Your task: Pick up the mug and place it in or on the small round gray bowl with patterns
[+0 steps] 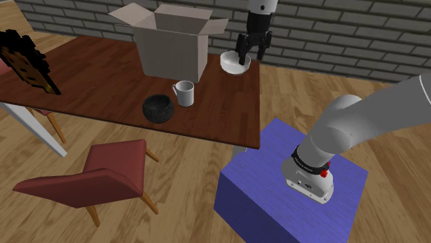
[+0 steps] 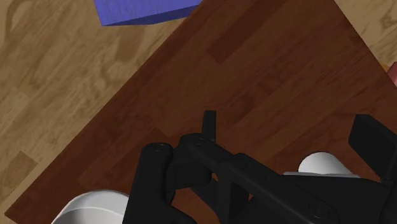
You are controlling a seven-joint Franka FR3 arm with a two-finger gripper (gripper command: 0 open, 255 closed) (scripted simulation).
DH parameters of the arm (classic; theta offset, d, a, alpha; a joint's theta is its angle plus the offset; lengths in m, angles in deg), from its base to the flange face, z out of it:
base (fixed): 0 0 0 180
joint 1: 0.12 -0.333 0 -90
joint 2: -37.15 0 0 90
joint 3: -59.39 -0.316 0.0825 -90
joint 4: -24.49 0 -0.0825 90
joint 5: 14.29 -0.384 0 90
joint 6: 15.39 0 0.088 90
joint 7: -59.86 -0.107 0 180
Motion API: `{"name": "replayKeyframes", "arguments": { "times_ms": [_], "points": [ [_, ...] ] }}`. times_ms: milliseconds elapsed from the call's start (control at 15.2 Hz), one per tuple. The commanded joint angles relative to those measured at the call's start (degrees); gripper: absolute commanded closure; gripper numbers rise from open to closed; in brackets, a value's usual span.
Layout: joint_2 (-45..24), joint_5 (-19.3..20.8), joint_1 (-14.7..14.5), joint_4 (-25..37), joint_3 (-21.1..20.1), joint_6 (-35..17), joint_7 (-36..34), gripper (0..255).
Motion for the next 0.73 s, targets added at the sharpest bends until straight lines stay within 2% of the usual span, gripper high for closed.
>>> {"name": "replayKeyframes", "arguments": {
  "times_ms": [0, 660],
  "points": [
    [-3.3, -0.6, -0.4, 0.0, -0.8, -3.8, -1.1, 0],
    [-21.9, -2.0, -1.8, 5.7, -4.1, -18.6, -6.3, 0]
  ]
}}
